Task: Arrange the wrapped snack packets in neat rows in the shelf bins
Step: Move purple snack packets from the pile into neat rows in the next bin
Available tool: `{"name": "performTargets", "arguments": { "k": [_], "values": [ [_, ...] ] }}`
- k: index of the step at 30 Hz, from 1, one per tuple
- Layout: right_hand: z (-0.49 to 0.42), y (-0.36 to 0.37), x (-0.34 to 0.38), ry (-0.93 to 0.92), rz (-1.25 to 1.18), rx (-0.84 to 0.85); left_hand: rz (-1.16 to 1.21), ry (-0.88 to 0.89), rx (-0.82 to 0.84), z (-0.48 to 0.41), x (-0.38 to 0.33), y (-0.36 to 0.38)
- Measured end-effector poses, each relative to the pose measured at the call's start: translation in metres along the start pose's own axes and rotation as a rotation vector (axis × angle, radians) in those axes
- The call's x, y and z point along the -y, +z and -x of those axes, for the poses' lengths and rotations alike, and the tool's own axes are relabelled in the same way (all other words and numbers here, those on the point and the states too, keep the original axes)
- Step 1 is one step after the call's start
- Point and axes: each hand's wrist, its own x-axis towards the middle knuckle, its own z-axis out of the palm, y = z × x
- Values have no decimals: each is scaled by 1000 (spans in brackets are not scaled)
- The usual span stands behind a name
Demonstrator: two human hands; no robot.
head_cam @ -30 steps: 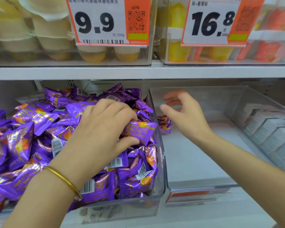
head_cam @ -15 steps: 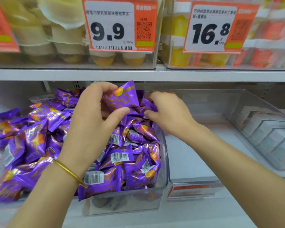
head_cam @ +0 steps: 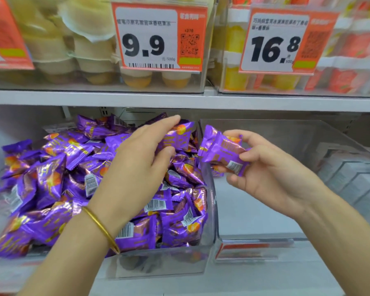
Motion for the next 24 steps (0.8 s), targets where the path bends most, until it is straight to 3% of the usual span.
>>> {"name": "performTargets", "arguments": {
  "k": [11, 20, 24],
  "values": [
    [3, -7, -4, -72, 77, 69, 595, -179, 216, -5, -19, 14],
    [2, -13, 5, -173, 309, 180, 517, -131, 269, -5, -19, 32],
    [-9, -36, 17, -216, 258, -19, 168, -20, 87, -7, -16, 29]
  ]
}}
